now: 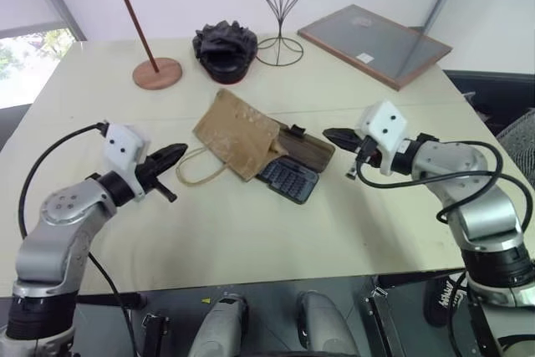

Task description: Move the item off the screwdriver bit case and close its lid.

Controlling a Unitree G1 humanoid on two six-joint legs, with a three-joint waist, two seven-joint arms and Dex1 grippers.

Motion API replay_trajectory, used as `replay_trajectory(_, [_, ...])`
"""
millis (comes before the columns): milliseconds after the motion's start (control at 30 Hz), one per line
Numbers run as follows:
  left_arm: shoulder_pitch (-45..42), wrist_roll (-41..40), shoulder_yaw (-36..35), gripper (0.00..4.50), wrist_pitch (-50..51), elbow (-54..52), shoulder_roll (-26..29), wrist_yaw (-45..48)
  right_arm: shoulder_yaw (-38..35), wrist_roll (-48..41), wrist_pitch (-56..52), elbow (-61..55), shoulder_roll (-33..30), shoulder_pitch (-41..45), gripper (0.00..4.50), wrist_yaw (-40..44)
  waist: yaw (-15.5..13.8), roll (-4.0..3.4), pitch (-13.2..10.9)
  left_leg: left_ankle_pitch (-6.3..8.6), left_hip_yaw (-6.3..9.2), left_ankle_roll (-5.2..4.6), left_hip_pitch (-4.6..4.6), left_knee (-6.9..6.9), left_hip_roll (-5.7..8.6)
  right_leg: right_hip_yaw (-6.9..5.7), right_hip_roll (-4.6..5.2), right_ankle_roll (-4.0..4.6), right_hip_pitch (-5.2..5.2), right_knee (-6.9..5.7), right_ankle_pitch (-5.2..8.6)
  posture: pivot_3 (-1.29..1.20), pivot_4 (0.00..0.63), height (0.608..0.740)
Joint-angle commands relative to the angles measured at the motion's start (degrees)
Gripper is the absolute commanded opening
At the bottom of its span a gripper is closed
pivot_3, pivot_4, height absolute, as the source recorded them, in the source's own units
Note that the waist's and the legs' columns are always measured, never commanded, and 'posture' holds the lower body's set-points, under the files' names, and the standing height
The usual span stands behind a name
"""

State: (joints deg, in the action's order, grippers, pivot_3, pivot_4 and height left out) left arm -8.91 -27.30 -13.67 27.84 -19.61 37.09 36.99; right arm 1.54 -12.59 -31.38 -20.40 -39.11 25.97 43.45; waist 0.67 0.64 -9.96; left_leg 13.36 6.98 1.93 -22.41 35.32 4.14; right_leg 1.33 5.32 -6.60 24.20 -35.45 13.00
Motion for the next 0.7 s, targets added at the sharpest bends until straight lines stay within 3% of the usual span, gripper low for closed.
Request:
replay_trajectory(33, [-0.9,0.6,0.0,0.0,-1.8,0.4,-0.1,0.3,-2.0,-3.2,-3.5,-3.3,1.8,0.5,0.02,-1.6,0.1,0.0,0.0,0.0,-0.01,0.0,0.0,0.0,0.0,0.0,0.0,0.0,0.0,0.0,0.0,0.0,0.15,0.74])
replay_trajectory(100, [-0.9,1.0,0.3,0.0,-2.2,0.6,-0.4,0.4,-2.4,-5.2,-6.7,-4.2,3.7,0.3,0.84,-3.2,0.0,0.0,0.0,0.0,0.0,0.0,0.0,0.0,-0.01,0.0,-0.01,0.0,0.01,-0.01,0.0,0.0,0.15,0.74])
replay_trajectory(333, [-2.3,2.0,1.6,0.0,-3.2,2.0,-1.3,0.3,-1.6,-8.4,-18.8,-5.0,14.9,2.5,4.47,-14.6,0.1,0.0,0.0,0.0,0.01,0.0,-0.01,0.0,0.0,0.01,0.0,0.0,0.04,-0.02,-0.01,0.0,0.15,0.74])
replay_trajectory(700, [-2.4,3.7,2.3,0.0,-3.8,1.9,-1.7,-0.4,-1.7,-13.1,-30.5,1.4,30.0,11.3,4.47,-23.8,0.2,-0.02,0.0,-0.01,0.02,0.01,-0.02,-0.03,0.0,0.03,-0.02,0.02,0.13,-0.09,-0.04,0.0,0.15,0.74])
